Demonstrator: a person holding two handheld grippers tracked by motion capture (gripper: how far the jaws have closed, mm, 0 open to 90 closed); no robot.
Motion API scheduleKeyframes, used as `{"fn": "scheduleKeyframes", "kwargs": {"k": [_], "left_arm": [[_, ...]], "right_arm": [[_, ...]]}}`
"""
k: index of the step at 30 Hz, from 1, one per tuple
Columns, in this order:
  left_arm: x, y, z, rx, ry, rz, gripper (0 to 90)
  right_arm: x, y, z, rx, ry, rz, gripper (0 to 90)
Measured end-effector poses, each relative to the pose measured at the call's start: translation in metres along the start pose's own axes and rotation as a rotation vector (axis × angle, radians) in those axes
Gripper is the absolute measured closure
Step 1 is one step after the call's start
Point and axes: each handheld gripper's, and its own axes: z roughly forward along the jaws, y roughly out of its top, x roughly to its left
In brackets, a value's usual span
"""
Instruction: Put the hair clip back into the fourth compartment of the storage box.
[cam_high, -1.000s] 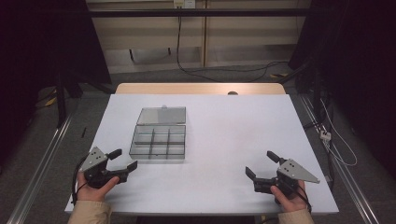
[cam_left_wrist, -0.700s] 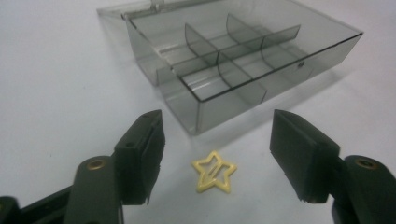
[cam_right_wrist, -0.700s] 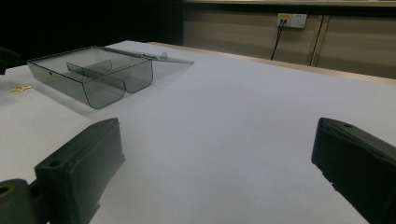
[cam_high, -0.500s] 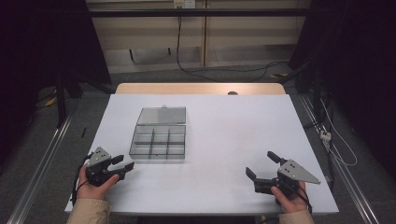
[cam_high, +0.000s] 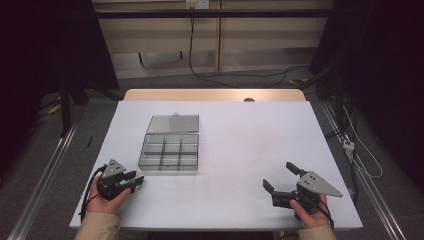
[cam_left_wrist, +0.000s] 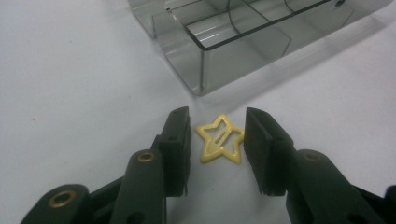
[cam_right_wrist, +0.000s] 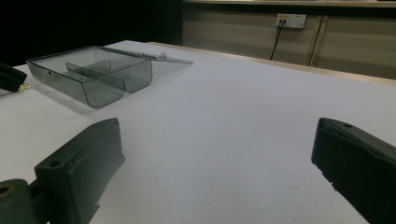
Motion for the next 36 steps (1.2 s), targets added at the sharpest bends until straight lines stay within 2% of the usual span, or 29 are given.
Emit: {"fn": "scheduleKeyframes", "kwargs": {"k": [2, 8, 13, 15, 17, 36], "left_arm": [[-0.0029, 0.0004, 0.0008, 0.01, 0.017, 0.005, 62.0], [-0.0006, 0.0008, 0.0017, 0.014, 0.007, -0.051, 64.3], [-0.0028, 0.0042, 0.0022, 0.041, 0.025, -0.057, 66.4], [-0.0018, 0.005, 0.0019, 0.044, 0.02, -0.059, 67.0], [0.0018, 0.0042, 0.0013, 0.032, 0.011, -0.079, 72.4], [0.0041, 0.0055, -0.0041, 0.025, 0.005, -0.099, 72.9]], "right_arm": [[-0.0001, -0.0002, 0.0001, 0.0, -0.002, 0.0, 1.6], [0.0, -0.0001, 0.0006, 0.0, -0.008, 0.002, 1.6], [0.0016, 0.0001, 0.0016, -0.002, -0.007, 0.001, 1.6], [0.0017, 0.0001, 0.0018, -0.002, -0.005, 0.0, 1.6], [0.0017, 0.0002, 0.0018, -0.002, -0.003, -0.001, 1.6], [-0.0011, 0.0013, 0.0, -0.008, -0.004, -0.001, 1.6]]}}
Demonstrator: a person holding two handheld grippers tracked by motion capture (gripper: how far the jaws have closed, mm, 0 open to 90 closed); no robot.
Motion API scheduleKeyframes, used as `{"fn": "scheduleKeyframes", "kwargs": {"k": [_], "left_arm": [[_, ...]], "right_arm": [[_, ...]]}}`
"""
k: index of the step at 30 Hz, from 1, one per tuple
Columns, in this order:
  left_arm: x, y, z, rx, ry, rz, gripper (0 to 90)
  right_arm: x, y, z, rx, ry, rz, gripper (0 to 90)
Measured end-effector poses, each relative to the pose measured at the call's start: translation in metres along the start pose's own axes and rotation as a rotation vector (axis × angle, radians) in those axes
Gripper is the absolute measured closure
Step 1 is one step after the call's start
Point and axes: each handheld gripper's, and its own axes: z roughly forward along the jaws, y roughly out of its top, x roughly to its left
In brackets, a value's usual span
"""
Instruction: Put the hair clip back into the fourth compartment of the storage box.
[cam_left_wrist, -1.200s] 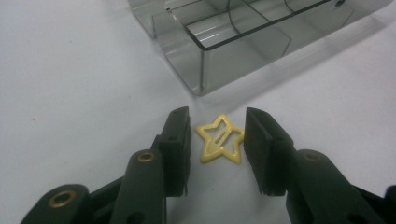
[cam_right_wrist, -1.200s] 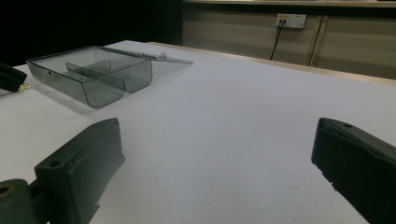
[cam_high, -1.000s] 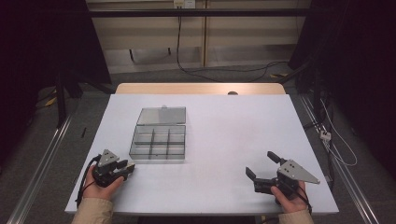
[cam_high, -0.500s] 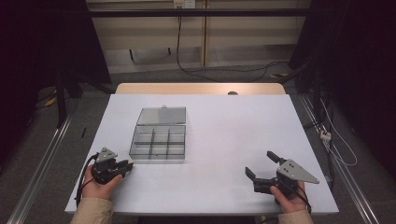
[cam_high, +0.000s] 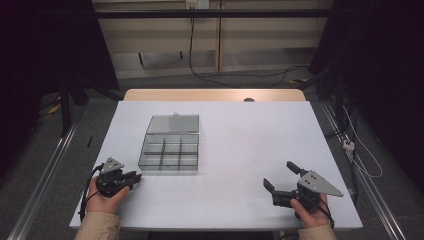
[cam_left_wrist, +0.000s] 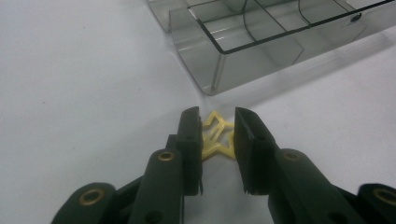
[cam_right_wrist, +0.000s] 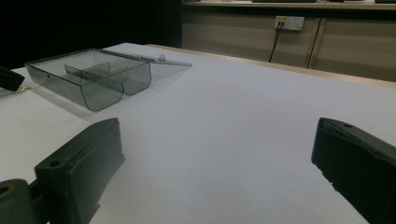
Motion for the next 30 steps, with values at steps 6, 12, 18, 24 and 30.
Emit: {"fn": "scheduleKeyframes", "kwargs": {"k": [6, 12, 18, 24, 30], "left_arm": [[0.002, -0.001, -0.004, -0.003, -0.01, -0.015, 72.9], [-0.002, 0.003, -0.006, -0.01, -0.023, -0.007, 72.9], [-0.004, 0.004, -0.007, 0.009, -0.036, 0.01, 72.9], [-0.006, 0.004, -0.009, 0.013, -0.061, 0.013, 72.9], [-0.009, 0.008, -0.011, 0.0, -0.095, 0.016, 72.9]], "right_arm": [[0.0, 0.0, 0.0, -0.002, 0.002, 0.0, 1.6], [0.0, 0.0, 0.0, -0.002, 0.003, -0.002, 1.6], [0.0, 0.0, 0.0, -0.002, 0.004, -0.002, 1.7], [0.001, 0.001, 0.0, -0.003, 0.004, -0.002, 1.6], [0.001, 0.001, 0.0, -0.003, 0.005, -0.003, 1.7]]}}
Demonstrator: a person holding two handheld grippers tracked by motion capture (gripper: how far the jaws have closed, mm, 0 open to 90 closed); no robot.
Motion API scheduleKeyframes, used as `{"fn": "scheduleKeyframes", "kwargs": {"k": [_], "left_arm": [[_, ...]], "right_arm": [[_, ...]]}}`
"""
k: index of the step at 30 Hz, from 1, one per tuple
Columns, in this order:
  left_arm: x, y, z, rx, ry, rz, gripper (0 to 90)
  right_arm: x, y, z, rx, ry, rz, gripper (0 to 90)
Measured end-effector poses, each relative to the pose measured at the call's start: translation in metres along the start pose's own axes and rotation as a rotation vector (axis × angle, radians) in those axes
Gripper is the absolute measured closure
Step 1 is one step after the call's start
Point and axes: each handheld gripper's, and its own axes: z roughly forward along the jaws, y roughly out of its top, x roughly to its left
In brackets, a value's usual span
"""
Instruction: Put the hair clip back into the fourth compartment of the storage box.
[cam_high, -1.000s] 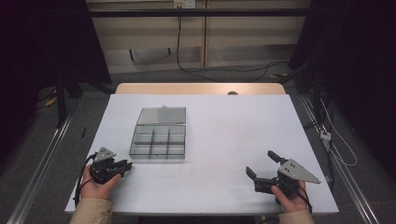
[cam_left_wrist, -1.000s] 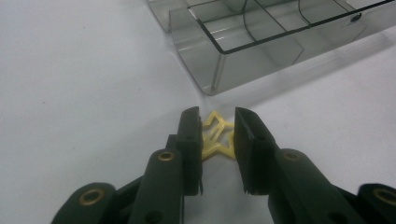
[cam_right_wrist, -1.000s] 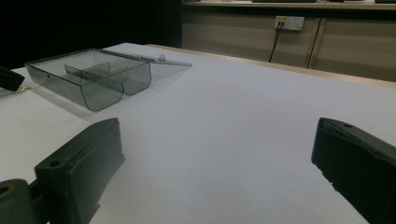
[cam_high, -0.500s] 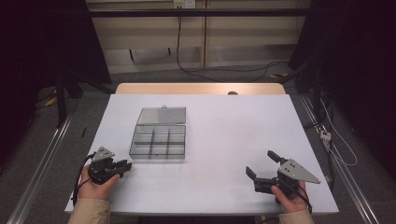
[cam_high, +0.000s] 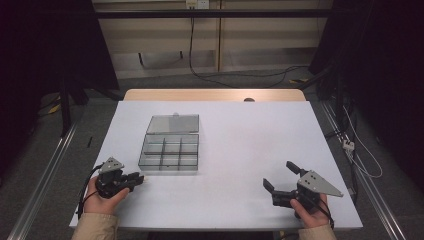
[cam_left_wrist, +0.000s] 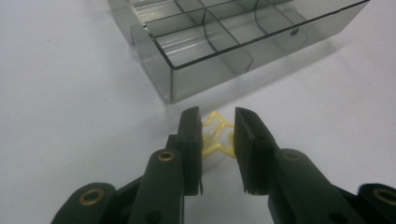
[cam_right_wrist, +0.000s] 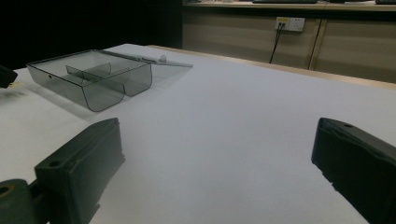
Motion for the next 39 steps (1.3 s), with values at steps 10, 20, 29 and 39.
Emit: {"fn": "scheduleKeyframes", "kwargs": {"k": [10, 20, 29, 39], "left_arm": [[-0.004, 0.006, -0.002, 0.01, -0.035, 0.018, 72.9], [-0.011, 0.013, -0.003, 0.024, -0.069, 0.036, 72.9], [-0.015, 0.018, -0.004, 0.035, -0.08, 0.06, 72.9], [-0.018, 0.024, -0.007, 0.041, -0.097, 0.066, 72.9]], "right_arm": [[0.0, 0.0, 0.0, 0.001, 0.001, 0.0, 1.6], [0.0, 0.0, 0.0, 0.002, -0.001, -0.002, 1.7], [0.0, 0.0, 0.0, 0.003, 0.0, -0.001, 1.7], [0.0, 0.0, 0.001, 0.002, 0.002, 0.002, 1.7]]}}
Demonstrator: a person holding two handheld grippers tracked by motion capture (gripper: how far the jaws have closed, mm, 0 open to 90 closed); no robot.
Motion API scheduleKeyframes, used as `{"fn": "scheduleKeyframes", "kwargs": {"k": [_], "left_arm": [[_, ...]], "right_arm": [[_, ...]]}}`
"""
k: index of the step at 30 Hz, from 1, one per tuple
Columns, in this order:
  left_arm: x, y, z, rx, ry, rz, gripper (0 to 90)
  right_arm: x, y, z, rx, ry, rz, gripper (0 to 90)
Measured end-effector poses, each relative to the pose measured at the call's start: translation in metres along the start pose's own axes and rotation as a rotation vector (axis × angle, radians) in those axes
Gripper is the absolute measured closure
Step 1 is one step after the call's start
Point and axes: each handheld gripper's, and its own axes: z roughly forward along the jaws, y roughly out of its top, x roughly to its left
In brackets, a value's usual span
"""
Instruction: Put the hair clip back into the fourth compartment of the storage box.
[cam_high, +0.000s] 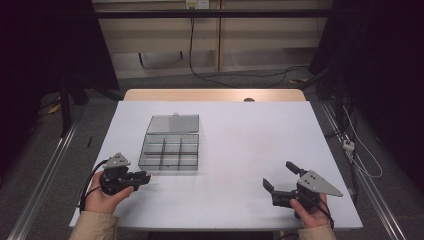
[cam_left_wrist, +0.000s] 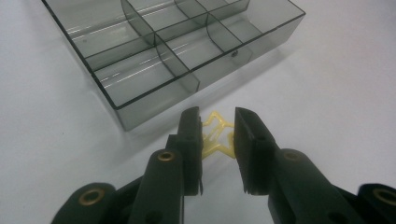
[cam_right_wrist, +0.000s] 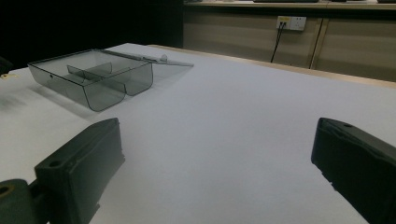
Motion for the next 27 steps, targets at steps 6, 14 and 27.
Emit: {"fn": "scheduleKeyframes", "kwargs": {"k": [6, 14, 27], "left_arm": [[-0.002, 0.004, 0.0, 0.006, -0.013, 0.01, 72.9], [-0.002, 0.008, 0.0, 0.007, -0.014, 0.016, 72.9], [-0.001, 0.017, -0.002, -0.003, -0.015, 0.015, 72.8]], "right_arm": [[0.0, 0.0, 0.0, 0.0, 0.0, 0.002, 1.7], [0.001, 0.0, 0.001, 0.001, 0.004, 0.004, 1.7], [0.001, 0.0, 0.001, 0.002, 0.009, 0.0, 1.8]]}}
